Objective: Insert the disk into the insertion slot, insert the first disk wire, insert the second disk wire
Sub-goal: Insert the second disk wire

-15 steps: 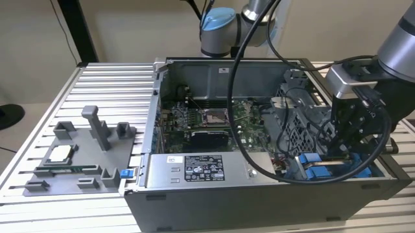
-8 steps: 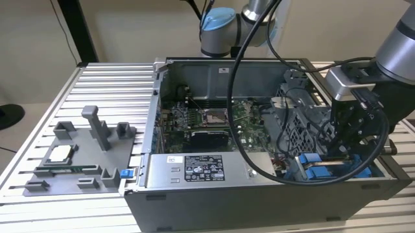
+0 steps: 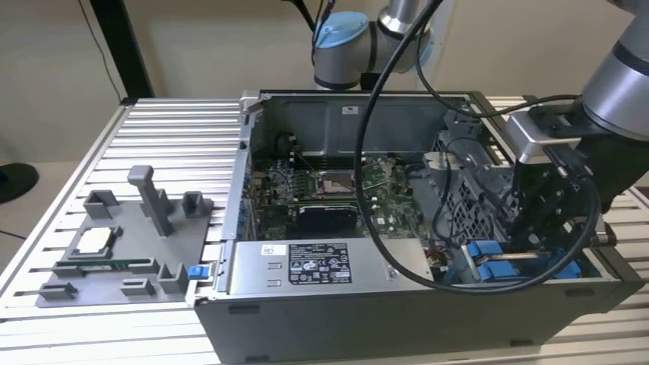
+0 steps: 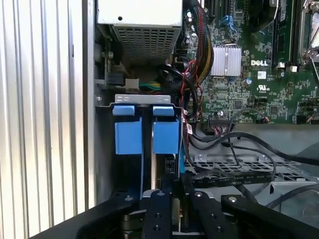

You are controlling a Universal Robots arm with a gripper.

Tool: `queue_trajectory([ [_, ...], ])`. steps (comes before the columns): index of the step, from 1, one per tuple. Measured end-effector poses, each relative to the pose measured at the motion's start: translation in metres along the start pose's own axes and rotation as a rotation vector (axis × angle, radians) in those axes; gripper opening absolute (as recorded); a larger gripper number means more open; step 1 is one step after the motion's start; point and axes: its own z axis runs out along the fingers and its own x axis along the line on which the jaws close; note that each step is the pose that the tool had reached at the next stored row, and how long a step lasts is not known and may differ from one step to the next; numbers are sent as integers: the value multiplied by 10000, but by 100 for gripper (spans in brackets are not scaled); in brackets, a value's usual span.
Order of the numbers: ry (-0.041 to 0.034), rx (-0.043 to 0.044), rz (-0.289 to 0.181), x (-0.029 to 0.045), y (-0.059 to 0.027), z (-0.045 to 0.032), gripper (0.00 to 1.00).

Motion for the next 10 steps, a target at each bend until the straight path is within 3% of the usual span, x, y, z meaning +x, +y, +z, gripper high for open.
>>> queue_trajectory([
  [10, 16, -9, 4, -24, 5, -453, 100],
])
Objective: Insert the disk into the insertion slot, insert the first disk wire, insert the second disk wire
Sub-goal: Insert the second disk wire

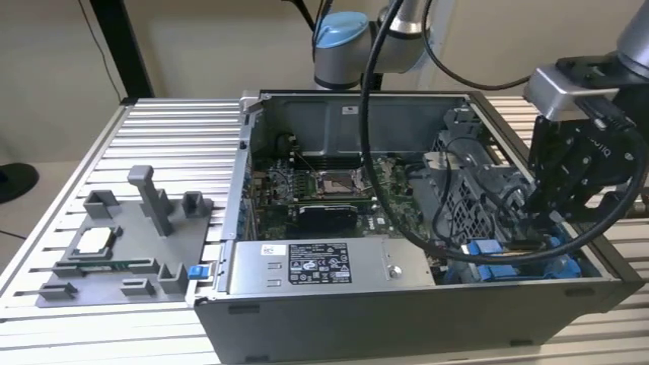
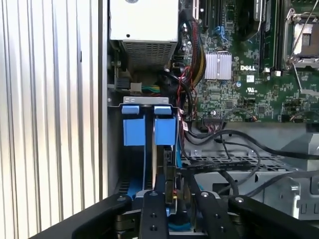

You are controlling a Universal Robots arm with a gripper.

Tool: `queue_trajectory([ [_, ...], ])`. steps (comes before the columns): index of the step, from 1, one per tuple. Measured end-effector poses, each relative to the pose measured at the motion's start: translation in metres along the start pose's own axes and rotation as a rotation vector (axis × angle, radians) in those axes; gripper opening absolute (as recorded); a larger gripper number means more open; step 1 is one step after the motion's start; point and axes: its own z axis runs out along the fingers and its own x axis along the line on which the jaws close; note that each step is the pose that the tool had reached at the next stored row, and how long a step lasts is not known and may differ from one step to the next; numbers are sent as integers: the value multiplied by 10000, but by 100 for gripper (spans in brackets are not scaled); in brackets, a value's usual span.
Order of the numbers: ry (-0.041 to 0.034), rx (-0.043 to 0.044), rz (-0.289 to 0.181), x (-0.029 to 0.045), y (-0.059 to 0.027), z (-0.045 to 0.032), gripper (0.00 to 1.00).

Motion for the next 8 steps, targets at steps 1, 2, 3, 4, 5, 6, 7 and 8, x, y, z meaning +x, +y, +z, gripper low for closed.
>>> queue_trajectory([
  [1, -1, 0, 0, -3, 1, -45, 100],
  [2, -3, 0, 0, -5, 1, -90, 100],
  [3, 0, 0, 0, -9, 1, -137, 100],
  [4, -2, 0, 1, -11, 2, -176, 100],
  [5, -2, 0, 0, -13, 2, -215, 100],
  [6, 0, 0, 0, -15, 2, -229, 100],
  [7, -2, -1, 0, -14, 2, -228, 100],
  [8, -2, -2, 0, -14, 2, -229, 100],
])
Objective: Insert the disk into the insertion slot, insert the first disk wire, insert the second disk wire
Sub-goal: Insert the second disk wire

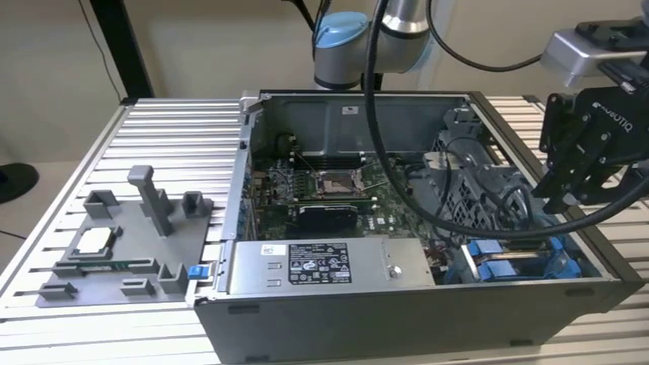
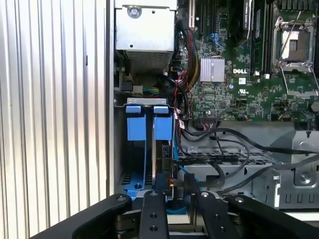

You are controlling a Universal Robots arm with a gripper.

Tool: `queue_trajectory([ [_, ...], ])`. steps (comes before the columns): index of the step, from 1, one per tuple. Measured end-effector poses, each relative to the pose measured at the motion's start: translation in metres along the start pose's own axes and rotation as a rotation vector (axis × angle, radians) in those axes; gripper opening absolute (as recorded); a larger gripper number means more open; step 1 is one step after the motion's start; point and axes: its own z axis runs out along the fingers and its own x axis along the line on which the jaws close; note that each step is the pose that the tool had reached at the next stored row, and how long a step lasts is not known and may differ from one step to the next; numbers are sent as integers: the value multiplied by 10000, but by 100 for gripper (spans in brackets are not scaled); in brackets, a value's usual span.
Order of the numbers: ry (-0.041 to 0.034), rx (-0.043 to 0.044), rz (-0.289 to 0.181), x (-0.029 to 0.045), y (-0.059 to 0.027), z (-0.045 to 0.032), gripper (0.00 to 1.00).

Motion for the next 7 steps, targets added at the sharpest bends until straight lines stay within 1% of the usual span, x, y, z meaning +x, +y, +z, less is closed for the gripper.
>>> queue_trajectory([
  [7, 0, -7, 1, 0, 0, 0, 100],
])
